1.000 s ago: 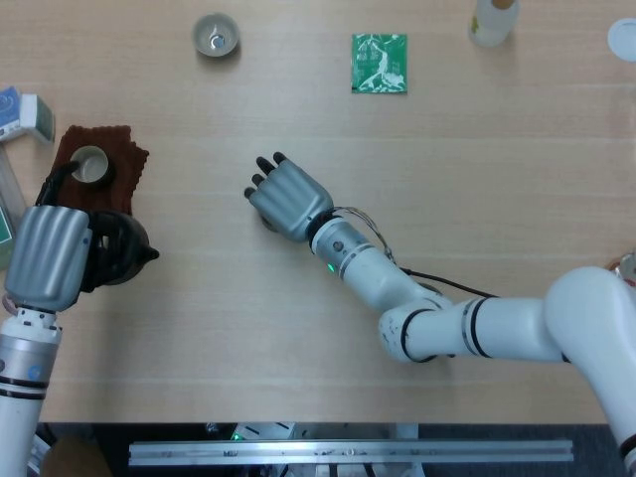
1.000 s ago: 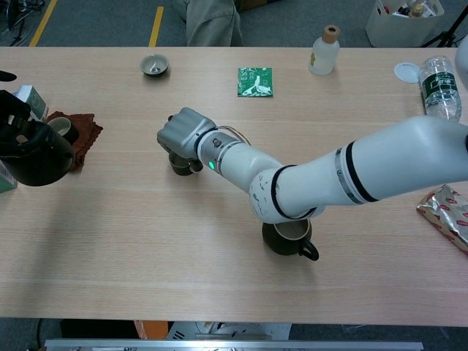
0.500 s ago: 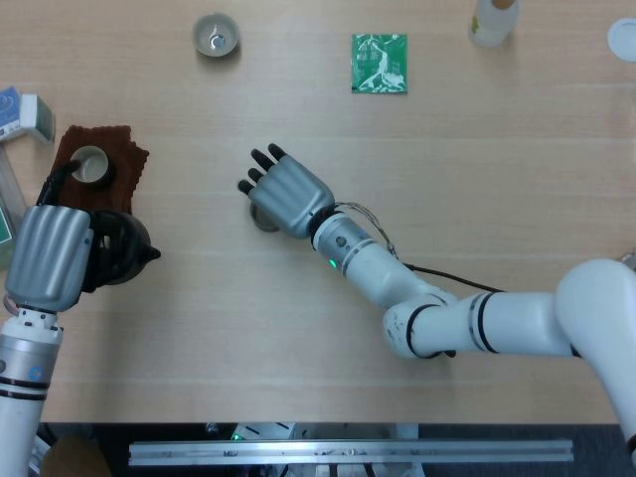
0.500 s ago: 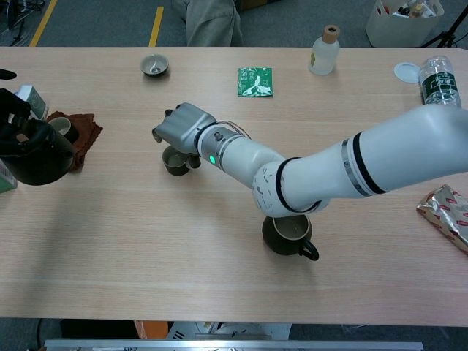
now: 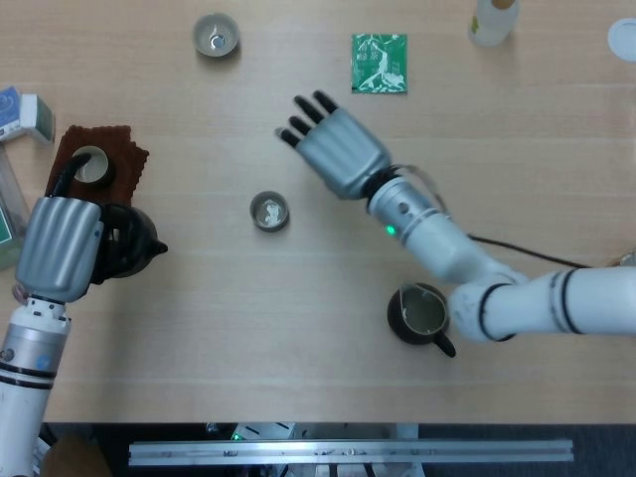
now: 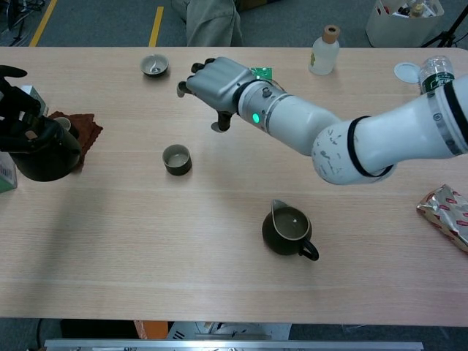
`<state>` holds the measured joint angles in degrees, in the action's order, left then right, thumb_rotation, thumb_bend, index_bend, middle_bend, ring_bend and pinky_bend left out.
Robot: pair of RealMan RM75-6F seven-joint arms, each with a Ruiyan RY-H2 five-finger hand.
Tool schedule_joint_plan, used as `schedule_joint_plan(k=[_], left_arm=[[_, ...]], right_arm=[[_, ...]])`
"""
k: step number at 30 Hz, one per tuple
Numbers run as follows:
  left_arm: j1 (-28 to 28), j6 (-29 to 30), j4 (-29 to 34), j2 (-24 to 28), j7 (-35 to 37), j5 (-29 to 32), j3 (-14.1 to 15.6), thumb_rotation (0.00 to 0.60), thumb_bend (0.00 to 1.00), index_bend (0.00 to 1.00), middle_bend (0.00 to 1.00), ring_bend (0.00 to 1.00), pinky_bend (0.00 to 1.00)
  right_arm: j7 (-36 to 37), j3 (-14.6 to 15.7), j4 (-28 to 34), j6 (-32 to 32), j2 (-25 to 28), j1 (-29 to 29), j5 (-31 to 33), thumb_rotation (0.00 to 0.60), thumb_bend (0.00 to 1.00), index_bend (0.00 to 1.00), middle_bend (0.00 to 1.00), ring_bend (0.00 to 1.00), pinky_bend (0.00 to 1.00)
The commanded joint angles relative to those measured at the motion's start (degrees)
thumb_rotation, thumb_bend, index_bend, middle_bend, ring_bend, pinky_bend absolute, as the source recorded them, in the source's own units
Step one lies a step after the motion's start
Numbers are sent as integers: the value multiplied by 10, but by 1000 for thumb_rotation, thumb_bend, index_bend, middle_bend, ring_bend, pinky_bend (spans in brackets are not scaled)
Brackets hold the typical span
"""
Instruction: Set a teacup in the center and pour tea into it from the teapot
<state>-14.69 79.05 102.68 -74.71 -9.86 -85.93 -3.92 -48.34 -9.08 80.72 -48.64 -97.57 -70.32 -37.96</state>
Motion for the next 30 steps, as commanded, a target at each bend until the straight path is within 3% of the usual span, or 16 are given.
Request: schedule_joint_plan(k=[1, 7, 14, 23, 30], left_arm=[[-5, -6, 0, -4, -7, 4, -3, 585, 382, 910, 1000, 841, 143], [-19, -26, -3, -18, -15, 24, -13, 587, 382, 907, 1000, 838, 143], [-36, -42, -17, -36, -21, 41, -25, 585, 382, 907, 1000, 839, 143], [-55, -59, -51, -63, -29, 78, -44, 585, 382, 906, 1000, 838, 143], [-64, -58, -78, -85, -34, 91, -52, 597, 381, 907, 1000, 838, 143]], right_arm=[[19, 22, 69, -38, 77, 42, -18, 600, 263, 174, 212, 42, 101], [74, 57, 140, -79, 181, 111, -71, 600, 261, 174, 212, 42, 101], [130, 101, 169, -113, 264, 184, -144, 600, 261, 174, 212, 42, 101], [226, 142, 197, -185, 341, 286, -265, 600, 258, 174, 212, 42, 101], [279, 158, 205, -244, 374, 361, -321, 600, 255, 174, 212, 42, 101]])
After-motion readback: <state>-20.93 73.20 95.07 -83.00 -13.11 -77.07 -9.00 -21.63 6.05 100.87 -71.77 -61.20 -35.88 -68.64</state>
